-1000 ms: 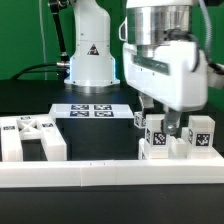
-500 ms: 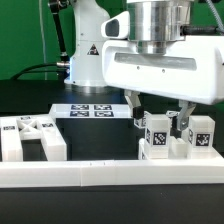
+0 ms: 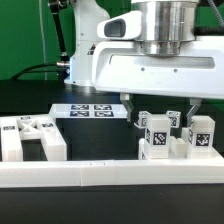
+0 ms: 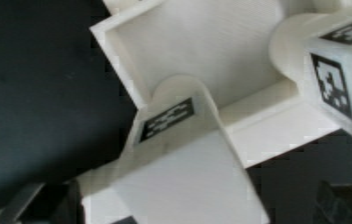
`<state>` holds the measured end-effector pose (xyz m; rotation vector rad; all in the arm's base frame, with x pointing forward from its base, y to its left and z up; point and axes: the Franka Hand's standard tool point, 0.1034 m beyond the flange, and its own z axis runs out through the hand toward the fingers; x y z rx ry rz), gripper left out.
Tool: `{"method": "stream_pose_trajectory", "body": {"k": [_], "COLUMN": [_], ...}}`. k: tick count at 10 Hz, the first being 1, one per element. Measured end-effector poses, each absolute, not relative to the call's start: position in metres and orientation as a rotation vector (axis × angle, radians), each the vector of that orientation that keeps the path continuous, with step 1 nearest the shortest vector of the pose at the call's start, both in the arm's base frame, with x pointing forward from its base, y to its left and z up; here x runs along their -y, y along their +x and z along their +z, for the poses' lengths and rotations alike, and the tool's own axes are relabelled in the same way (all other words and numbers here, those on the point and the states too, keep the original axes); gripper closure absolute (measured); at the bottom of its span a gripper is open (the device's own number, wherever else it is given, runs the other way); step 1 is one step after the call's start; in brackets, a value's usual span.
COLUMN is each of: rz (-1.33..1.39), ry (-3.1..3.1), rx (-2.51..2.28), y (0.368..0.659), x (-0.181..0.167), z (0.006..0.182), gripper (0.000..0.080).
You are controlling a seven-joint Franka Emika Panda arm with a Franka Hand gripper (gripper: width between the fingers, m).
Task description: Assemble chair
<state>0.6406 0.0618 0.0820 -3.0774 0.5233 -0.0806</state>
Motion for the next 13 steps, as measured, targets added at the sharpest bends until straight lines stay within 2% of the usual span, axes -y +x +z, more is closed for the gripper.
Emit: {"method": "stream_pose_trajectory", "body": {"k": [5,8,10,13], "rz": [-0.083,-0.084,-0.084,-0.084], "ry": [-3.149,-3.15,-3.151,-3.14], "rx": [0.181,0.158,0.13,-0.195], "y": [0.6407,0.6409,0.6409,0.6407], "x": [-0.0566,-0.0563,-0.0561,-0.0561], "z": [0.0817,0.0818,0.0818,0.0815], "gripper": [0.0151,0.0165,0.0512,0.0508]}}
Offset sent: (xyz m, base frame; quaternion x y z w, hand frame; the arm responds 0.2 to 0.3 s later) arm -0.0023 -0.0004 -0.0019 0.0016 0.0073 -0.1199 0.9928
